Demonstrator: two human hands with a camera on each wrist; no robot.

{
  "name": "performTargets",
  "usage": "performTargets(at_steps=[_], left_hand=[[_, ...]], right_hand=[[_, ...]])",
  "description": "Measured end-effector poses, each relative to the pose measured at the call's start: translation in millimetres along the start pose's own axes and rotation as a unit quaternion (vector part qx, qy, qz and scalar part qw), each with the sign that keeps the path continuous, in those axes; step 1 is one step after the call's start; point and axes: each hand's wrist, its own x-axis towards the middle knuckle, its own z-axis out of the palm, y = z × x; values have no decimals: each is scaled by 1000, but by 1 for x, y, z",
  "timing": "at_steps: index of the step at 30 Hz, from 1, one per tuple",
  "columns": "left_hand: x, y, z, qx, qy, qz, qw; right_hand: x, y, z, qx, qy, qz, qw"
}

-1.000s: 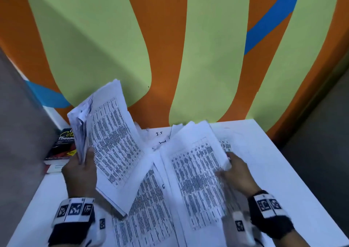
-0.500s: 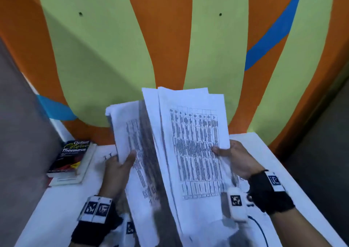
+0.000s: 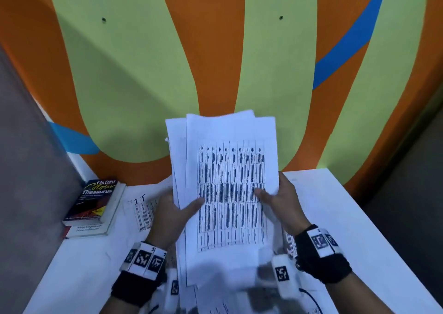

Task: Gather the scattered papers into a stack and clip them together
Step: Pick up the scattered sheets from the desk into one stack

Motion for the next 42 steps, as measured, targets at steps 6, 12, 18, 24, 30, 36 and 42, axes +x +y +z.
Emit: performTargets(at_steps=[6,12,18,24,30,36,42], left_hand=[[12,18,7,30,36,65,997],[12,11,23,4,70,46,997],[13,14,25,-37,97,46,994],[4,17,32,-1,151,70,986],[9,39,32,-41,172,84,981],[3,29,35,-22,157,50,986],[2,26,33,-40,163,46,985]], right_hand=[[-5,-46,-1,10,36,-157,987],[5,-81,-10,-118,83,-319,937],[15,-91,-12,-232,71,-355,903],[0,-36,-15,12,12,-105,994],[-14,-43,5,-39,41,-169,984],[-21,-22,2,-90,19,-111,990],[-25,-21,6,-104,27,-137,985]])
